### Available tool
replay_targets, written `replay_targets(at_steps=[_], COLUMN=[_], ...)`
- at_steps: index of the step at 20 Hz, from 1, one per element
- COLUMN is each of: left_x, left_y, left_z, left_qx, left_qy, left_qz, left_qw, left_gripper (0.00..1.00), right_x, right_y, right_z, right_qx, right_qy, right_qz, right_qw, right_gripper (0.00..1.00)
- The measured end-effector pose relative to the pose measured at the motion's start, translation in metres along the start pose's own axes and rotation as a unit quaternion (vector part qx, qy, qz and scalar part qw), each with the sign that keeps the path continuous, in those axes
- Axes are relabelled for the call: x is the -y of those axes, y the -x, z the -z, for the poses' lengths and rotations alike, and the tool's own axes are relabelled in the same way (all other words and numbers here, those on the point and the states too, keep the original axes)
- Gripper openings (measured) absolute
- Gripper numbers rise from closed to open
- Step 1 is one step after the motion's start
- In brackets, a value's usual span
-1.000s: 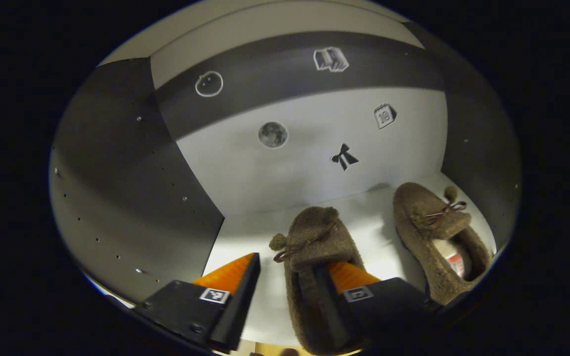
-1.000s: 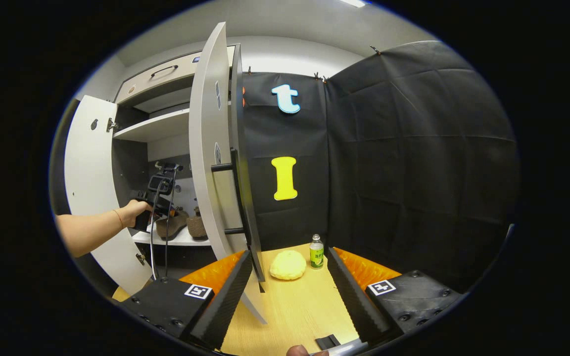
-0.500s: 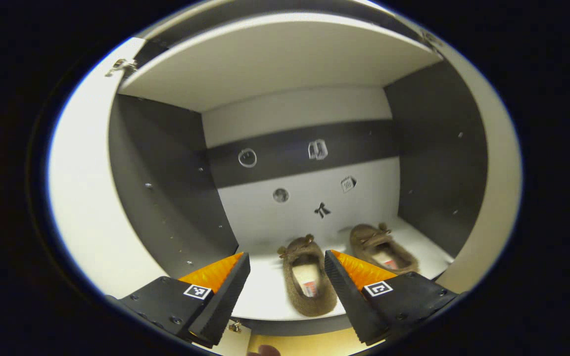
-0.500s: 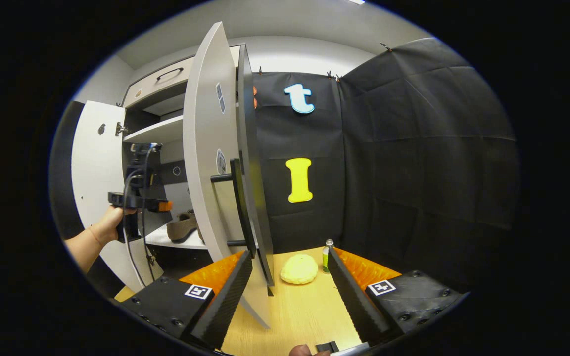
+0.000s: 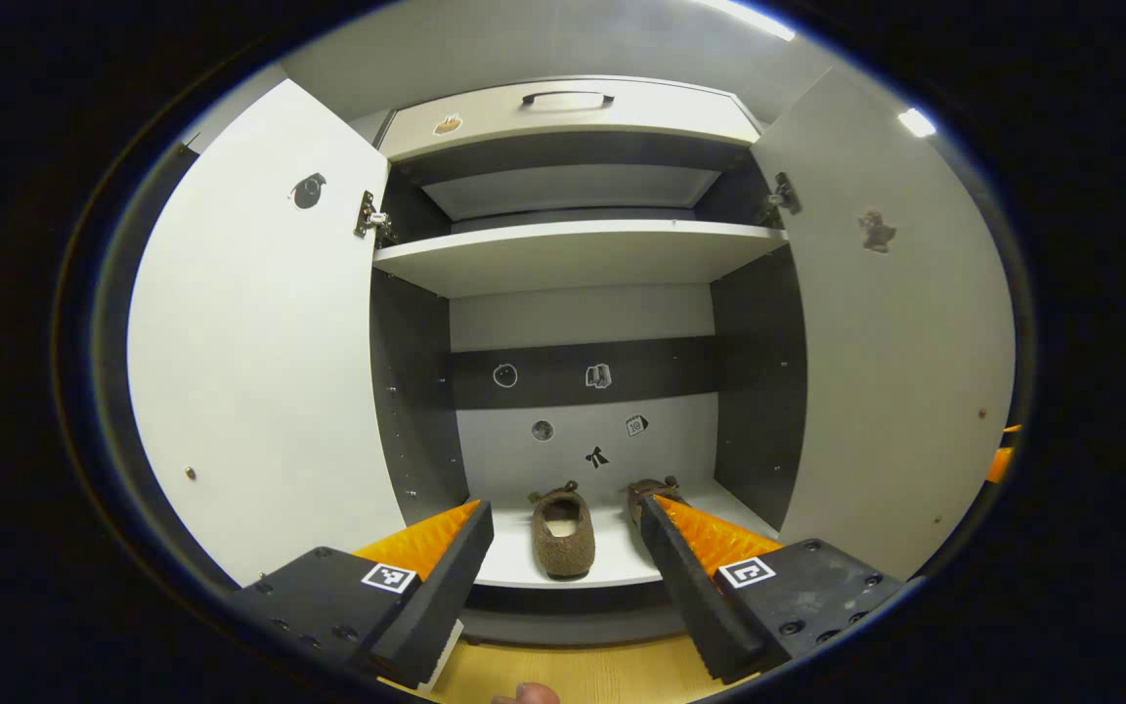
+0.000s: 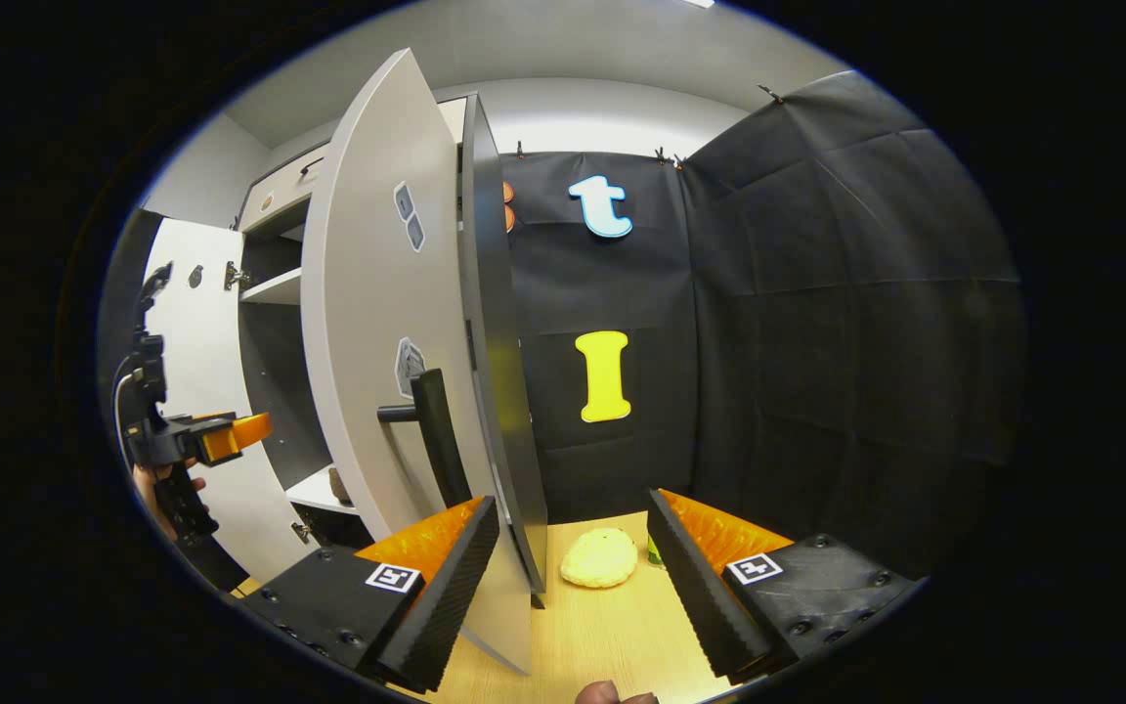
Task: Grab one shoe with the right hand and put it into the shoe cabinet, grab the other shoe with the left hand and put it into the shoe cabinet; then close the right door with the right hand and the left door with the left hand.
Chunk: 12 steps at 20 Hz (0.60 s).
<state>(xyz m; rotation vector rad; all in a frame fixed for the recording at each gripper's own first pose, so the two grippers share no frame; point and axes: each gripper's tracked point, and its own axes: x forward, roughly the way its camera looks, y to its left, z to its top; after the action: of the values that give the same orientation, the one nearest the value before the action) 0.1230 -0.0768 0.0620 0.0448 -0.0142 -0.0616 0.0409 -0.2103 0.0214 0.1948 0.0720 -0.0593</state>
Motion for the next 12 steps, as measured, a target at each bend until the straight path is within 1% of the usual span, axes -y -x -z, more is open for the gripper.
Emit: replay_targets(at_steps=[3, 6, 8, 12], left_x=[0.004, 0.011, 0.008, -0.005], left_y=[0.031, 0.060, 0.078, 0.103], left_z=[0.009, 0.025, 0.031, 0.033], left_qx=[0.008, -0.010, -0.021, -0.023], left_qy=[-0.014, 0.002, 0.001, 0.001], left_qz=[0.000, 0.019, 0.024, 0.031], left_qw=[1.000, 1.000, 0.999, 0.999], left_gripper=[0.96, 0.96, 0.97, 0.96], right_x=[-0.006, -0.007, -0.012, -0.017], right_y=[-0.002, -0.003, -0.003, 0.000], right_z=[0.000, -0.002, -0.001, -0.002], right_qx=[0.002, 0.008, 0.011, 0.018], right_qy=[-0.001, 0.009, 0.013, 0.025], right_qz=[-0.006, -0.001, -0.002, 0.011], right_qw=[1.000, 1.000, 1.000, 0.999], right_gripper=[0.98, 0.98, 0.98, 0.97])
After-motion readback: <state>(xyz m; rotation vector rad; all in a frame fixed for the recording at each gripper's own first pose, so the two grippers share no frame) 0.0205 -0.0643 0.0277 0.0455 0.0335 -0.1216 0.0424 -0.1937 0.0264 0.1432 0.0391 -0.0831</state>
